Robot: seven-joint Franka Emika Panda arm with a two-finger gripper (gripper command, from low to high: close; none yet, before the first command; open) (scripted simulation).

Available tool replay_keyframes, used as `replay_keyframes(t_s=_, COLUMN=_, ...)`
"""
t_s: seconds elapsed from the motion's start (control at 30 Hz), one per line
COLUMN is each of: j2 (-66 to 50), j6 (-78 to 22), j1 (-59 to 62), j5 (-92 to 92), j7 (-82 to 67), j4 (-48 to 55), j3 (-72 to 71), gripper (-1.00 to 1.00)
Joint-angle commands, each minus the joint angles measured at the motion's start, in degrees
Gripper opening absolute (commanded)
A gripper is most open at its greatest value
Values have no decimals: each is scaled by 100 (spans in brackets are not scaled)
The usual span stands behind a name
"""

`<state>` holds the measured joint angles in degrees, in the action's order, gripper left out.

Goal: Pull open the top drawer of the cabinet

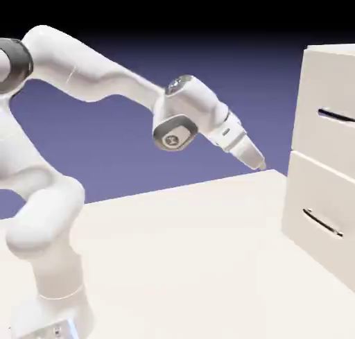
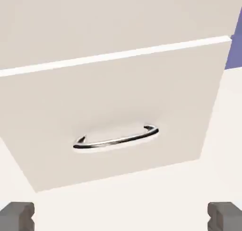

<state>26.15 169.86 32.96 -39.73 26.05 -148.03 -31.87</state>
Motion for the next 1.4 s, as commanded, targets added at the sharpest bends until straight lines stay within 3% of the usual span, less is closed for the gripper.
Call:
replay_keyframes(t_s=0.0, j2=-40, j6=-26, j1=208, j5=-246, j7=-101, j4=80, j3=-197, gripper=0)
replay_keyframes(t_s=1.37, j2=-1687, j6=-1075, j1=8721, j5=-10298, j7=-4252, j4=3362, j3=-8259, gripper=0)
